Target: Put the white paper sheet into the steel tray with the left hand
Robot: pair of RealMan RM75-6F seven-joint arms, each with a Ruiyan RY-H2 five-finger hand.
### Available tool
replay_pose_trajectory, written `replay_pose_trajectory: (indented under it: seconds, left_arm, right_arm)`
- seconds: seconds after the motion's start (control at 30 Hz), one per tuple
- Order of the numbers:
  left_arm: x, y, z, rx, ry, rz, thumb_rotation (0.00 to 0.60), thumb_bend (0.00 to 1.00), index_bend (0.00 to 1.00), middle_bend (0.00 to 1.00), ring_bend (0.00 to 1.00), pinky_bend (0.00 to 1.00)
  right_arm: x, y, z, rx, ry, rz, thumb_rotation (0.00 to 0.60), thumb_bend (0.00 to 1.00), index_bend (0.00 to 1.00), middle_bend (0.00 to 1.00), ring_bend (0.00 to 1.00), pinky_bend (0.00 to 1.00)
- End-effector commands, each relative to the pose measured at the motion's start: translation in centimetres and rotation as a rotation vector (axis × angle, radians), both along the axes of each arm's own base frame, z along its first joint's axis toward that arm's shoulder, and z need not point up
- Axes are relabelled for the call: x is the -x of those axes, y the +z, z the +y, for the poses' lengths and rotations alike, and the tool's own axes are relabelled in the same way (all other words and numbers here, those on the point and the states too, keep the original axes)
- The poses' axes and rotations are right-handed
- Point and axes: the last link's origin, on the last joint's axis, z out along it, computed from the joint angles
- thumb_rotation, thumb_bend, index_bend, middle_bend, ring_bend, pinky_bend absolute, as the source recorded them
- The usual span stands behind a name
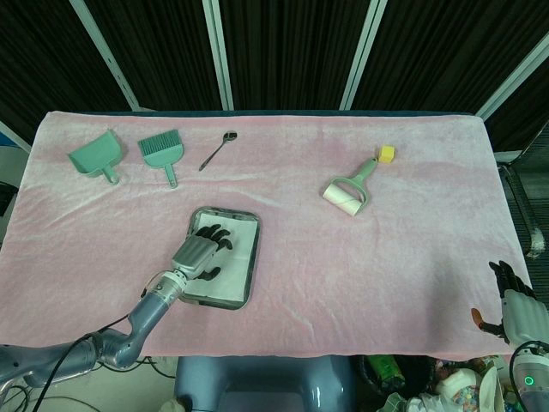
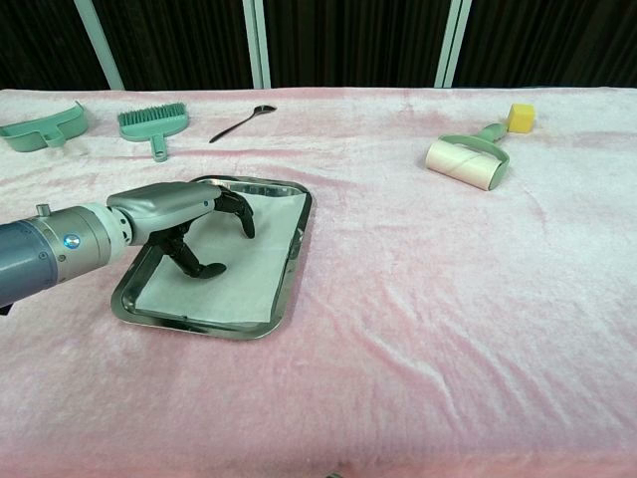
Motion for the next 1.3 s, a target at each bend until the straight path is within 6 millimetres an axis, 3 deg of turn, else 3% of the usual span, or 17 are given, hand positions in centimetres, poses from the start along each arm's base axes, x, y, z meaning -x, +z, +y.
replay_pose_trajectory:
  seconds: [0.03,0.53,0.63,0.77,1.0,1.3]
  left_arm:
    - [-0.1,-0.1,0.0,0.002,-0.006,0.013,0.6,0.36,0.29,0.12,0.01,0.12]
    - [-1.4,1.3,0.1,-0.112,-0.046,-0.045,0.6,0.36,0.28,0.12,0.01,0.11]
    - [-1.7,2.7,-0.2,-0.124,-0.058,-0.065,0.6,0.36,0.28,0.12,0.01,0.11]
    - [-0.8,6.3,-0.4,-0.206,-0.106,-0.01,0.6,0.36,0.28,0.12,0.0,0.08]
    - [3.4,12.6,-2.5,-0.336,-0.074,0.017,0.6,0.35,0.22,0.09,0.0,0.05]
    - [9.6,17.3,-6.4,-0.37,0.065,0.026,0.6,0.32,0.2,0.07,0.0,0.02]
  right_arm:
    - [0.0,0.0,0.0,0.001,0.0,0.0,0.6,0.27,0.06,0.02,0.1,0.16]
    - [0.0,0.0,0.0,0.001,0.002,0.001,0.6,0.27,0.06,0.02,0.1,0.16]
    - [0.0,0.0,0.0,0.003,0.001,0.003,0.6,0.27,0.06,0.02,0.1,0.16]
    - [0.0,0.1,0.0,0.005,0.004,0.009,0.6,0.27,0.06,0.02,0.1,0.16]
    - [-0.1,0.1,-0.1,0.012,0.024,0.028,0.6,0.27,0.06,0.02,0.1,0.16]
    - [-0.3,0.1,-0.1,0.032,0.055,0.039,0.6,0.27,0.06,0.02,0.1,0.16]
